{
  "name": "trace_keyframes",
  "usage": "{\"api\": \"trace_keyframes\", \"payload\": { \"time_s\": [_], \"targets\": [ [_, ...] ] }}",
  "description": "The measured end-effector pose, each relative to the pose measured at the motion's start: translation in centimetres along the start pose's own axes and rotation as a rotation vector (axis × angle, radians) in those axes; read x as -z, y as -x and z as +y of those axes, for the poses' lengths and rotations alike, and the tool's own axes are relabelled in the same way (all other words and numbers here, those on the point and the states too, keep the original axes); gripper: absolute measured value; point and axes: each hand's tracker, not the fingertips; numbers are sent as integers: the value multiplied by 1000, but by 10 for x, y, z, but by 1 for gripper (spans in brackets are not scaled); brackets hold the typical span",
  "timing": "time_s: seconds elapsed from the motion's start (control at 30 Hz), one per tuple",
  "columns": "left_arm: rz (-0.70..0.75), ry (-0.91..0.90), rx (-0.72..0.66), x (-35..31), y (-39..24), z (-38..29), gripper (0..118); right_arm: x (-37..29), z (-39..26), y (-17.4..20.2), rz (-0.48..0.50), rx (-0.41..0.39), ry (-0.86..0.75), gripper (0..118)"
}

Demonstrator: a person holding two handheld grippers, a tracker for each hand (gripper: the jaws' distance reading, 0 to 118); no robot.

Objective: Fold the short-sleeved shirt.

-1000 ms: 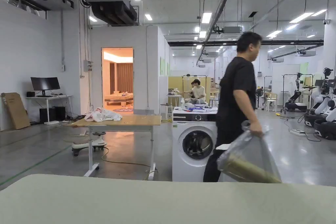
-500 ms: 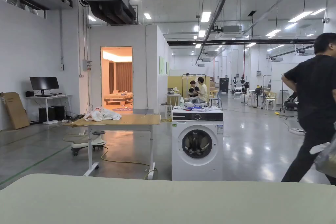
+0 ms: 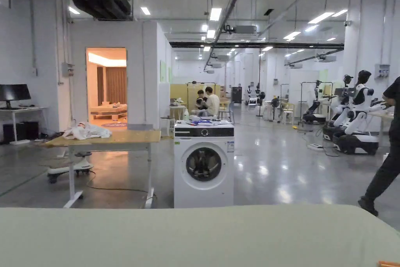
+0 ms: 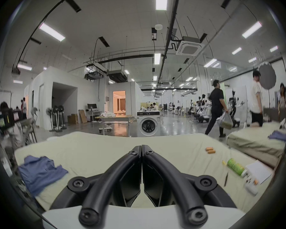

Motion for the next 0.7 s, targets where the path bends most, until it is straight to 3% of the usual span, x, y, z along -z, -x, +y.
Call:
{"api": "trace_keyframes", "payload": {
  "time_s": [0.1, 0.2, 0.3, 0.4, 0.47, 0.53, 0.57, 0.63, 0.7],
  "targets": [
    [-1, -2, 218, 3, -11, 7, 1, 0, 9, 7, -10, -205, 3, 0],
    [-29, 18, 530, 3, -28, 2, 1, 0, 6, 18, -7, -515, -1, 0],
    [-122, 101, 758, 5, -43, -20, 1, 3, -18, 33, -21, -938, 41, 0],
    [-184, 148, 1112, 0, -63, -59, 0, -1, -62, 42, 65, -1410, 45, 0],
    [-265, 199, 1306, 0, -73, -86, 0, -7, -90, 45, 160, -1613, 36, 0],
    [-394, 305, 1362, 2, -77, -109, 0, -9, -108, 46, 225, -1640, 115, 0],
    [-468, 329, 1376, 3, -79, -117, 0, -8, -113, 49, 247, -1606, 137, 0],
    [-449, 308, 1370, 5, -72, -115, 0, -3, -112, 50, 225, -1578, 128, 0],
    [-366, 243, 1270, 12, -69, -95, 0, 5, -96, 49, 130, -1434, 111, 0]
  ]
}}
